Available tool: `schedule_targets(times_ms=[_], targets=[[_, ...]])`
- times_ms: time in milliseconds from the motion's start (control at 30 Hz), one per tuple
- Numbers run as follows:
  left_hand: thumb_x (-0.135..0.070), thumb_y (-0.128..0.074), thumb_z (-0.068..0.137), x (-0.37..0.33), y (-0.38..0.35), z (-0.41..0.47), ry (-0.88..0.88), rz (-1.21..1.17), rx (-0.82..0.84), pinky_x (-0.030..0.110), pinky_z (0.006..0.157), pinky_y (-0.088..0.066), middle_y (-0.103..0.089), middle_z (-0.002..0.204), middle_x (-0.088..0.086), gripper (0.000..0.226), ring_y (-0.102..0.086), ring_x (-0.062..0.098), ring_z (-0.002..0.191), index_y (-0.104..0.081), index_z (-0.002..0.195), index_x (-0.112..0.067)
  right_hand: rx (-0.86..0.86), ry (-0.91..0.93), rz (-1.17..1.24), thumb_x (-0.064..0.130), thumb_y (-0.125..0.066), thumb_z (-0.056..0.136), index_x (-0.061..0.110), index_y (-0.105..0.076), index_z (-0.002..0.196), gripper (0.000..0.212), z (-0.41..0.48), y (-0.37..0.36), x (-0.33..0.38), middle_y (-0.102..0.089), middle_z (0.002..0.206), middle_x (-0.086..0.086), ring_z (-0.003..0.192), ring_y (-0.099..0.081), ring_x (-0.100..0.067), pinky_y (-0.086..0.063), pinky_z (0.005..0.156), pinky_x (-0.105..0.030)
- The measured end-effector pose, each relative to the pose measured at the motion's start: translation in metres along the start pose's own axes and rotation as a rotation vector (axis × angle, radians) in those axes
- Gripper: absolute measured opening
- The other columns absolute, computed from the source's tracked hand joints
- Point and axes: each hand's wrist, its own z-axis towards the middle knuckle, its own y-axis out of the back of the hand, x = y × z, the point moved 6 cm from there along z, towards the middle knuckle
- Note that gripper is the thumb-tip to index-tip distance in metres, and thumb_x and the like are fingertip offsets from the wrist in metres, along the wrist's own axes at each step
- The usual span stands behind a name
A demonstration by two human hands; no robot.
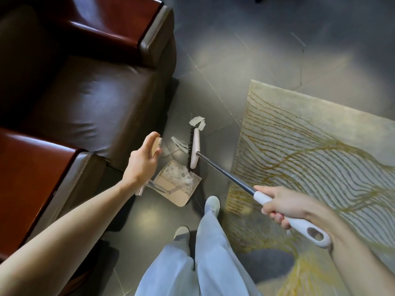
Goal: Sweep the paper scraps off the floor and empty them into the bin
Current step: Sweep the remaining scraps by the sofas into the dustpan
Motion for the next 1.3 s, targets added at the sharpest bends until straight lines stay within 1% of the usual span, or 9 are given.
schedule_targets(times_ms=[167,300,433,533,633,833,967,1133,1300], targets=[[-0.03,-0.048,0.1,0.002,0.008,0.02,0.077,0.002,-0.103,0.029,0.069,-0.048,-0.061,0.124,0.009,0.04,-0.062,0.023,0.083,-0.038,0.138,-0.039,-0.044,0.054,0.015,-0.01,-0.043,0.09,0.03,-0.023,0.151,0.076,0.036,0.051,0.071,-0.045,0.049,-0.003,0.033,-0.036,-0.006,-0.03,0.031,-0.014],[-0.03,-0.05,0.099,0.002,0.011,0.036,0.112,0.02,-0.174,0.021,0.056,-0.047,-0.063,0.11,0.003,0.036,-0.061,0.011,0.066,-0.04,0.131,-0.045,-0.072,0.099,-0.026,-0.011,-0.04,0.091,0.027,-0.021,0.152,0.074,0.079,0.078,0.132,-0.045,0.058,-0.005,0.031,-0.036,-0.006,-0.03,0.031,-0.014],[-0.03,-0.05,0.099,-0.002,0.012,0.054,0.161,0.022,-0.229,0.028,0.061,-0.048,-0.063,0.11,0.003,0.033,-0.061,0.01,0.07,-0.042,0.127,-0.044,-0.124,0.132,-0.275,-0.007,-0.04,0.089,0.022,-0.026,0.151,0.069,0.118,0.099,0.182,-0.051,0.07,-0.009,0.045,-0.043,-0.013,-0.038,0.041,-0.021],[-0.031,-0.051,0.099,-0.006,0.015,0.072,0.167,0.025,-0.237,0.026,0.059,-0.049,-0.063,0.107,0.002,0.032,-0.061,0.013,0.067,-0.042,0.126,-0.046,-0.229,0.118,-0.63,-0.005,-0.044,0.082,0.0,-0.053,0.119,0.038,0.141,0.115,0.212,-0.06,0.077,-0.016,0.067,-0.052,-0.028,-0.042,0.059,-0.03],[-0.03,-0.052,0.098,-0.008,0.018,0.087,0.155,0.021,-0.24,0.025,0.061,-0.047,-0.064,0.105,0.0,0.032,-0.059,0.011,0.065,-0.044,0.125,-0.044,-0.243,0.096,-0.942,-0.003,-0.048,0.081,0.005,-0.052,0.077,0.009,0.154,0.114,0.228,-0.065,0.094,-0.018,0.078,-0.055,-0.029,-0.04,0.06,-0.028],[-0.029,-0.052,0.099,-0.017,0.013,0.114,0.134,-0.009,-0.226,0.029,0.068,-0.048,-0.06,0.11,-0.002,0.035,-0.06,0.015,0.07,-0.042,0.127,-0.046,-0.077,0.036,-1.071,-0.001,-0.045,0.084,-0.005,-0.061,0.12,0.04,0.154,0.084,0.22,-0.065,0.084,-0.017,0.074,-0.057,-0.028,-0.046,0.065,-0.031],[-0.026,-0.052,0.099,-0.032,0.014,0.148,0.104,-0.055,-0.215,0.029,0.065,-0.052,-0.061,0.109,-0.001,0.036,-0.06,0.012,0.066,-0.041,0.124,-0.049,0.027,0.006,-0.947,0.001,-0.044,0.084,-0.001,-0.054,0.131,0.047,0.135,0.071,0.214,-0.06,0.076,-0.015,0.067,-0.054,-0.025,-0.045,0.063,-0.033],[-0.028,-0.051,0.099,-0.061,0.009,0.198,0.03,-0.009,-0.123,0.031,0.064,-0.054,-0.058,0.11,-0.001,0.037,-0.062,0.022,0.077,-0.041,0.133,-0.041,0.102,-0.053,-0.46,-0.002,-0.043,0.087,0.024,-0.033,0.146,0.065,0.124,0.093,0.211,-0.044,0.052,-0.004,0.043,-0.038,-0.011,-0.035,0.04,-0.02],[-0.023,-0.05,0.1,-0.096,0.0,0.248,-0.028,-0.043,-0.119,0.028,0.057,-0.055,-0.054,0.111,-0.004,0.037,-0.061,0.019,0.074,-0.039,0.126,-0.047,0.077,-0.052,-0.236,-0.003,-0.046,0.087,0.021,-0.035,0.145,0.063,0.125,0.137,0.238,-0.043,0.05,-0.003,0.04,-0.038,-0.009,-0.033,0.037,-0.018]])
